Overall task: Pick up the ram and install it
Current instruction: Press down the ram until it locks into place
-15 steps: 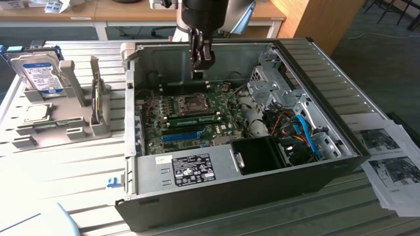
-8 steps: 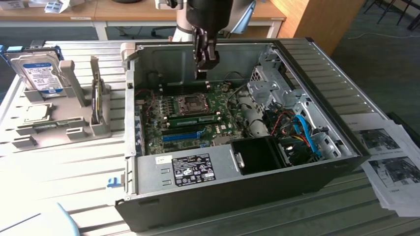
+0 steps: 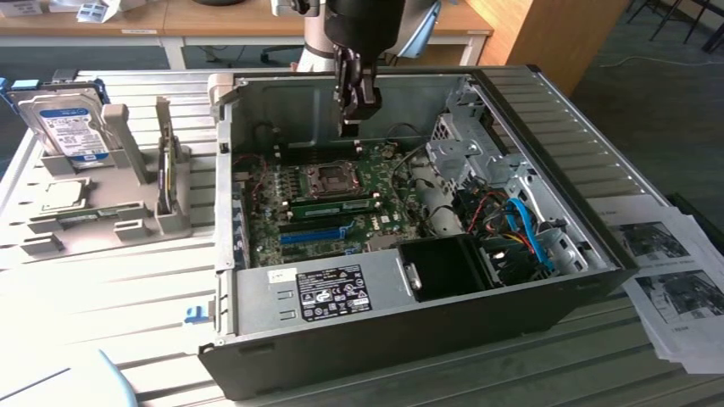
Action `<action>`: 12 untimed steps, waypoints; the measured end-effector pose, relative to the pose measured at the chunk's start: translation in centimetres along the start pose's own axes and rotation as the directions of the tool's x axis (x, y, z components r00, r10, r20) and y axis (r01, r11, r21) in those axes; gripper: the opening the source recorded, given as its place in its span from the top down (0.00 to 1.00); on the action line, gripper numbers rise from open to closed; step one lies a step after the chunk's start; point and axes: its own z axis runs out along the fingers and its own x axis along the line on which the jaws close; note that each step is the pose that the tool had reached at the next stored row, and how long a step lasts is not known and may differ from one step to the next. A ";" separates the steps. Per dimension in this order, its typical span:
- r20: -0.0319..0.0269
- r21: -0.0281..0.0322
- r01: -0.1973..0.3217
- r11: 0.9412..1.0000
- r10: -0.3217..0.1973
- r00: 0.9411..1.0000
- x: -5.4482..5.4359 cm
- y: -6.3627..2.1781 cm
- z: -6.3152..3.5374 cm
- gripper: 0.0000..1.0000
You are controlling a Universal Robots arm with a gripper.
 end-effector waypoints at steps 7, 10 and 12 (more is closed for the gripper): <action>0.000 0.000 0.000 1.000 0.000 1.000 0.0 0.00 0.00 0.91; 0.000 0.000 -0.001 1.000 0.001 1.000 0.0 0.00 0.00 0.91; 0.000 0.000 -0.015 1.000 0.015 1.000 0.0 0.00 0.01 0.91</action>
